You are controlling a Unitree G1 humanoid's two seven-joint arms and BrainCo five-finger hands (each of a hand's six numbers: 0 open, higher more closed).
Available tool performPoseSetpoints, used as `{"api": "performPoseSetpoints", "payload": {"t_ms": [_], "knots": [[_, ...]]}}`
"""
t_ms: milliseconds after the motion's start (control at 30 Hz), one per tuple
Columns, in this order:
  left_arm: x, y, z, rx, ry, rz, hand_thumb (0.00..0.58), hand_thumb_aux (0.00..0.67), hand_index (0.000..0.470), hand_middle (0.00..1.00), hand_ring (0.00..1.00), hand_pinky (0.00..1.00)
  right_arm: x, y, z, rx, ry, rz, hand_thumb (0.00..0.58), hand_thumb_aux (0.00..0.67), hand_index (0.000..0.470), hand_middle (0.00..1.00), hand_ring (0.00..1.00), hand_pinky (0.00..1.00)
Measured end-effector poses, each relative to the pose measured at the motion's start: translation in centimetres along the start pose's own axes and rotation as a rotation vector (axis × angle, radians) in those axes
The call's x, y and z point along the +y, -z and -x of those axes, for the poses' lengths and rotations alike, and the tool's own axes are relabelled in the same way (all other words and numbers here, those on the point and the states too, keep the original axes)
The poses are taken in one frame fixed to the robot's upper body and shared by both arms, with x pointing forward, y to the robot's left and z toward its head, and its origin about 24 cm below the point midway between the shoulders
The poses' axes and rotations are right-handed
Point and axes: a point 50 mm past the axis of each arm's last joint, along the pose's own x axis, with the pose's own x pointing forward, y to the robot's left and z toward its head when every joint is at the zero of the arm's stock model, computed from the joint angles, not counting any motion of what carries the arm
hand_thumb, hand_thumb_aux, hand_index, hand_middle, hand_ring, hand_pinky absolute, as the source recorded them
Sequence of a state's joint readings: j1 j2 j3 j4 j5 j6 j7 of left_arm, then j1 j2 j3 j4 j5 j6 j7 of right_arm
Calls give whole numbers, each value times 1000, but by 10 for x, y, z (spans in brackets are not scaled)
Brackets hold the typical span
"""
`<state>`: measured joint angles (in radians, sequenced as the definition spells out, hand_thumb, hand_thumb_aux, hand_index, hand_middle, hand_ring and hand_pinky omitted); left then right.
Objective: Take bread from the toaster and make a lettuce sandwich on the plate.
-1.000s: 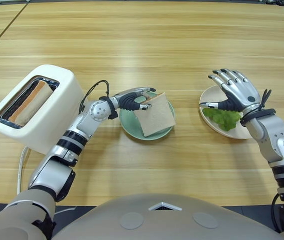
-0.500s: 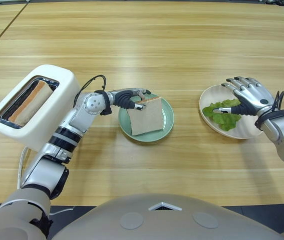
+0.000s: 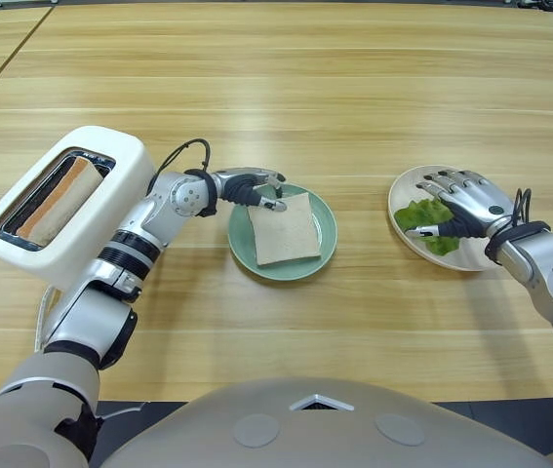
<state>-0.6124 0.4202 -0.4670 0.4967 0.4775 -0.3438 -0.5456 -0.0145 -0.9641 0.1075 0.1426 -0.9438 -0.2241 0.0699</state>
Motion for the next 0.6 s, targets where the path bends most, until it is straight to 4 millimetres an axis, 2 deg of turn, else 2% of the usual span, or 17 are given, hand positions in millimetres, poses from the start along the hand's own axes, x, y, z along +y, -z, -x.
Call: {"api": "performPoseSetpoints", "payload": {"t_ms": [33, 67, 100, 133, 233, 267, 333, 367, 600], "knots": [[1, -1, -1, -9, -16, -4, 0, 0, 0, 0, 0, 0, 1, 1, 1, 1, -7, 3, 258, 171, 120, 0, 0, 0], [4, -2, -1, -15, -39, -9, 0, 0, 0, 0, 0, 0, 1, 1, 1, 1, -11, 4, 400, 297, 208, 0, 0, 0], [6, -3, -1, -17, -55, -15, 0, 0, 0, 0, 0, 0, 2, 0, 1, 0, -14, 4, 441, 342, 240, 0, 0, 0], [8, -3, -1, -17, -70, -18, 0, 0, 0, 0, 0, 0, 2, 0, 1, 0, -18, 3, 445, 347, 243, 0, 0, 0], [23, -4, 1, -21, -168, -21, 0, 0, 0, 0, 0, 0, 5, 1, 3, 0, -34, 6, 535, 483, 339, 0, 0, 0], [26, -4, 2, -24, -184, -19, 0, 0, 0, 0, 0, 0, 5, 1, 3, 0, -37, 7, 543, 502, 352, 0, 0, 0], [29, -5, 3, -30, -198, -18, 0, 0, 0, 0, 0, 0, 6, 1, 3, -1, -47, 7, 580, 652, 457, 0, 0, 0], [31, -7, 4, -37, -211, -21, 0, 0, 0, 0, 0, 0, 7, 0, 3, -3, -52, 7, 580, 670, 470, 0, 0, 0], [42, -14, 17, -74, -306, 2, 0, 0, 0, 0, 0, 0, 8, 0, 2, -4, -51, 5, 580, 670, 470, 0, 0, 0]]}}
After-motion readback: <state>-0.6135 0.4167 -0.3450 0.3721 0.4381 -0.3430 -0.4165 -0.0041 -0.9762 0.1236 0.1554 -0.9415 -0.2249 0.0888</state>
